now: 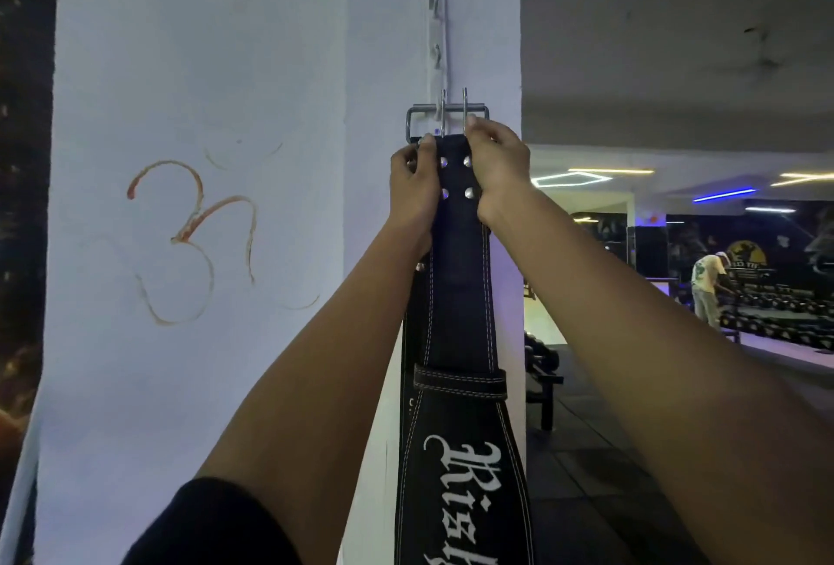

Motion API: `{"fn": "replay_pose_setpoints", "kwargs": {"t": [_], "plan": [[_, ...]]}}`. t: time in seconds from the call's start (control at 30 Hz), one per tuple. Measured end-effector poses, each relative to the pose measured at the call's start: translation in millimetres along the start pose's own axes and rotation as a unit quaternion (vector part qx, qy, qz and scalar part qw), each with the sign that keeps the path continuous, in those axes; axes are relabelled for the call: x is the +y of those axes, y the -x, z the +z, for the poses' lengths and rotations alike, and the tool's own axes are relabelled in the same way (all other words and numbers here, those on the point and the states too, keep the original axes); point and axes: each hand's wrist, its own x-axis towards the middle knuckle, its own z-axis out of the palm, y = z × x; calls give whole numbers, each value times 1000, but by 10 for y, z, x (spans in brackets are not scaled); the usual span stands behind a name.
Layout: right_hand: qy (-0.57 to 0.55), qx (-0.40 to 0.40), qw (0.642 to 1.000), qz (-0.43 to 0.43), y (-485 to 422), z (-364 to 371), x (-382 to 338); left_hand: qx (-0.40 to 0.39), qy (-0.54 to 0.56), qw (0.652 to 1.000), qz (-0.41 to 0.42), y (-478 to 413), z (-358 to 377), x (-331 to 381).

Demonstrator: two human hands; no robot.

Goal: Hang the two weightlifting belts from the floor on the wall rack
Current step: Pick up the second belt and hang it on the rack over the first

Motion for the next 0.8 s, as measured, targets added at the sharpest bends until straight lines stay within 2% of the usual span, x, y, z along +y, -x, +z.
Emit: {"fn": "replay_pose_setpoints", "kwargs": {"t": [0.1,0.27,0.53,0.67,0.8], "plan": [[8,27,1000,12,-44,105,19,-5,30,999,-15,-112,-42,28],[-4,26,999,40,-173,164,43,3,40,999,-8,-296,-87,157],[-15,17,1000,-1,-434,190,113,-21,60,995,74,-563,0,181],[-32,27,999,-26,-663,249,83,-6,44,992,115,-788,56,200],[-28,31,998,-49,-948,384,-18,12,42,992,121,-1071,96,292]]}}
